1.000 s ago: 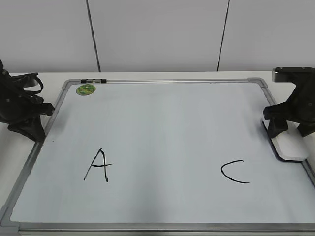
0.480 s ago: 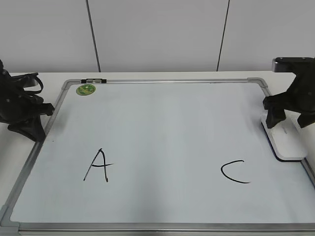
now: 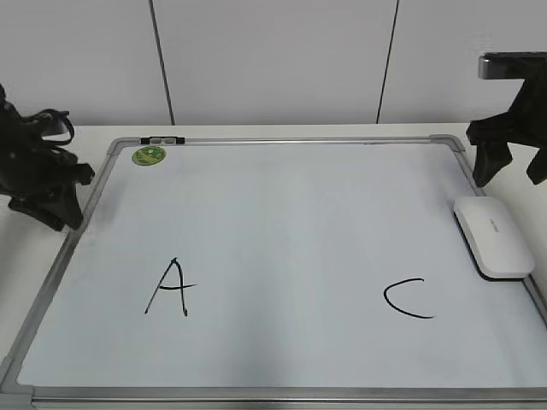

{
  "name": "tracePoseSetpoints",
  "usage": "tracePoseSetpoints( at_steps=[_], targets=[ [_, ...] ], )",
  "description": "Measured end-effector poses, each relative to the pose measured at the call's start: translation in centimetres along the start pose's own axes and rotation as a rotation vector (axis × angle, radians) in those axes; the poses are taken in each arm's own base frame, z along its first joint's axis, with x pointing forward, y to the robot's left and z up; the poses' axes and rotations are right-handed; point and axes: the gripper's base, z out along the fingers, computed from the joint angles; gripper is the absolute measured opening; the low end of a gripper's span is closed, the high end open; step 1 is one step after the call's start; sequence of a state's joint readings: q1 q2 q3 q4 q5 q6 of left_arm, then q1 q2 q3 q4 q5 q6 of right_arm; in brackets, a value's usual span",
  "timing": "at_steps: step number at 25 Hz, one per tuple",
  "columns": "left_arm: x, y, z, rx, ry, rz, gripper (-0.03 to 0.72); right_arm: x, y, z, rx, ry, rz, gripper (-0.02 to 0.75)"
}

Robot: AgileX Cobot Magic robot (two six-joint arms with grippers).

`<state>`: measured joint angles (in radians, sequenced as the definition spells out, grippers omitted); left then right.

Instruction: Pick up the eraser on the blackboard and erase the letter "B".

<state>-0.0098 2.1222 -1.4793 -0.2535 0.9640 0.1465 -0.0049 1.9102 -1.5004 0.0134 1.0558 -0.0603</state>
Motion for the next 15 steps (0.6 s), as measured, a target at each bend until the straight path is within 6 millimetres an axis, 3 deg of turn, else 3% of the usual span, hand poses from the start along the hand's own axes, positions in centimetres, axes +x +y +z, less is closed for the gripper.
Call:
tracePoseSetpoints(
  at_steps=[4,6,11,15],
  targets=[
    [-1.5,-0.7,-2.8,0.011,-0.038,0.027,0.344,0.4,0.0,-1.8,0.001,-0.013,-0.009,0.594],
    [-1.7,-1.2,-4.8,0.018,-0.045,0.042,0.406,0.7,0.1,-3.2,0.001,-0.029,-0.014,0.594],
    [-1.5,-2.5,-10.5,0.029,-0.114,0.056,0.446,2.3,0.2,-7.1,0.002,-0.051,-0.018,0.594],
    [-0.7,-3.2,-13.8,0.031,-0.181,0.05,0.449,3.6,0.3,-10.5,0.006,-0.103,-0.019,0.594]
  ],
)
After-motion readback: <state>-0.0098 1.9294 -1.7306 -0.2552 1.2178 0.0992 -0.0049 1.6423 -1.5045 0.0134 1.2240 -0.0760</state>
